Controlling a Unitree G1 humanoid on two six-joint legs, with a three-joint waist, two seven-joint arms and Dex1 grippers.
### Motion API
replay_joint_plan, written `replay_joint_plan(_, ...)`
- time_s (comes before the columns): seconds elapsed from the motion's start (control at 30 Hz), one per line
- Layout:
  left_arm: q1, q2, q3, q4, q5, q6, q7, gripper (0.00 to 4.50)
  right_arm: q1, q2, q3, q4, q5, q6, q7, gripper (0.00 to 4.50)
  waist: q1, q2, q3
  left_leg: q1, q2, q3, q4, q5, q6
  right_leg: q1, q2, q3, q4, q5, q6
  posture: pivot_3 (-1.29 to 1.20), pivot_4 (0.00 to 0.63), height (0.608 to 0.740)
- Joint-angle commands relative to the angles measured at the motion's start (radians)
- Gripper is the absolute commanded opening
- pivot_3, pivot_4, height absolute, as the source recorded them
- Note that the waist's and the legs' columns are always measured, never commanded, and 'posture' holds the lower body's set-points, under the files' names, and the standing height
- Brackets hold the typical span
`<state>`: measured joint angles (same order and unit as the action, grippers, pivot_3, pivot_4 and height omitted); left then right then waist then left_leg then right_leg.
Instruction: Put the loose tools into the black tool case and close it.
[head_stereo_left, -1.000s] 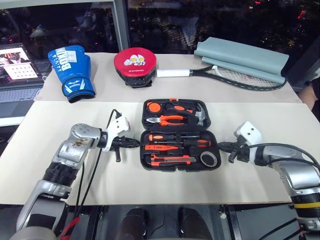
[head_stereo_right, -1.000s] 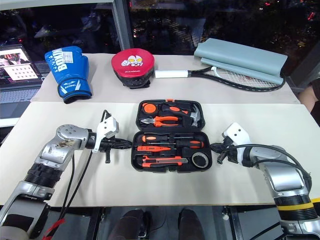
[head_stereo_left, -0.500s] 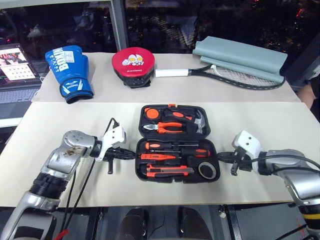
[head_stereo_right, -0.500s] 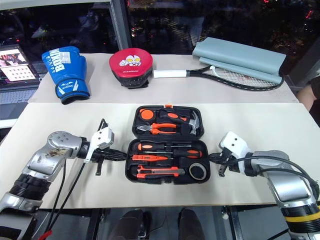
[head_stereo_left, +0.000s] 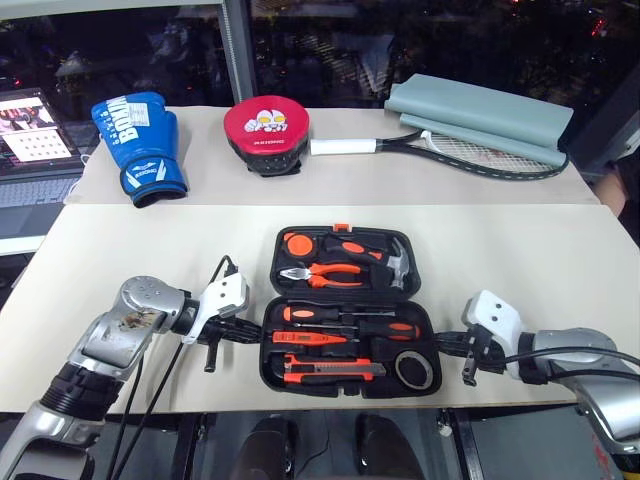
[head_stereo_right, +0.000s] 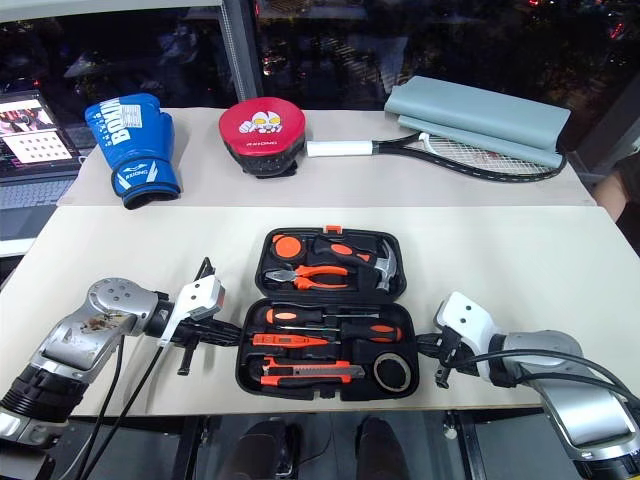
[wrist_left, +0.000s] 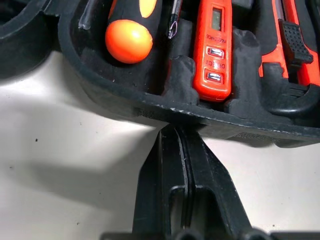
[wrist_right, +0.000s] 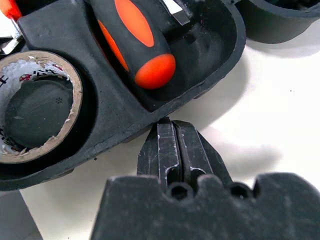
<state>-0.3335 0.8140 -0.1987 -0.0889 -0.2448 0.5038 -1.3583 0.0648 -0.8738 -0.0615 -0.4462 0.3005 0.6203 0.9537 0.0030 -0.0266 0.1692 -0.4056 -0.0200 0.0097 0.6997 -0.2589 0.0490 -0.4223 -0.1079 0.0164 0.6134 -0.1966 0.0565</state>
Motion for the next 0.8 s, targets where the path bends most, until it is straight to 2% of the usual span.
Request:
replay_joint_plan(0.03,-0.009,0.035,0.076,0.014,-0.053,0.040,0.009,0.05,-0.002,-0.025,-0.088,-0.050,0.057,0.029,0.004,0.00,0.000,0.000,0.000,0.000,0.000,0.000,0.000,0.000,0.000,0.000,0.000,0.000,0.000,0.000,0.000,0.00,0.150,0.736)
replay_joint_plan(0.07,-0.011,0.045,0.094,0.030,-0.065,0.069,0.015,0.05,0.001,-0.031,-0.108,-0.050,0.068,0.041,0.007,0.00,-0.001,0.000,0.000,0.000,0.000,0.000,0.000,0.000,0.000,0.000,0.000,0.000,0.000,0.000,0.000,0.00,0.150,0.736)
replay_joint_plan(0.17,-0.080,0.058,0.155,0.132,-0.111,0.201,0.049,0.82,-0.029,-0.054,-0.187,-0.015,0.120,0.101,0.008,0.84,-0.002,0.000,0.000,0.001,0.000,0.000,0.000,0.000,0.000,0.000,0.000,0.000,0.001,0.000,0.000,0.00,0.150,0.736)
replay_joint_plan(0.33,-0.243,0.003,0.191,0.239,-0.186,0.392,0.110,2.57,-0.171,-0.042,-0.229,0.079,0.213,0.237,-0.039,2.55,0.001,-0.001,0.000,0.001,0.000,-0.001,0.003,0.000,0.000,0.002,0.000,-0.001,0.001,0.000,0.000,0.00,0.150,0.736)
replay_joint_plan(0.47,-0.351,-0.054,0.176,0.283,-0.208,0.529,0.169,4.02,-0.291,-0.016,-0.205,0.150,0.258,0.333,-0.083,3.86,0.001,-0.001,0.000,0.001,-0.001,-0.001,0.003,0.000,0.000,0.002,0.000,-0.001,0.002,0.000,0.001,0.00,0.150,0.736)
replay_joint_plan(0.53,-0.394,-0.083,0.164,0.309,-0.215,0.579,0.190,4.13,-0.348,0.002,-0.183,0.185,0.277,0.386,-0.105,4.43,0.000,-0.001,0.000,-0.001,-0.001,-0.001,0.002,0.000,0.000,0.000,0.000,-0.001,0.003,0.000,0.000,0.00,0.150,0.736)
replay_joint_plan(0.8,-0.481,-0.163,0.065,0.449,-0.156,0.597,0.256,4.13,-0.544,0.090,-0.129,0.358,0.297,0.533,-0.190,4.43,-0.013,-0.001,0.000,-0.001,-0.002,-0.001,0.002,0.000,0.000,-0.001,0.000,0.000,0.003,0.000,0.000,0.00,0.150,0.736)
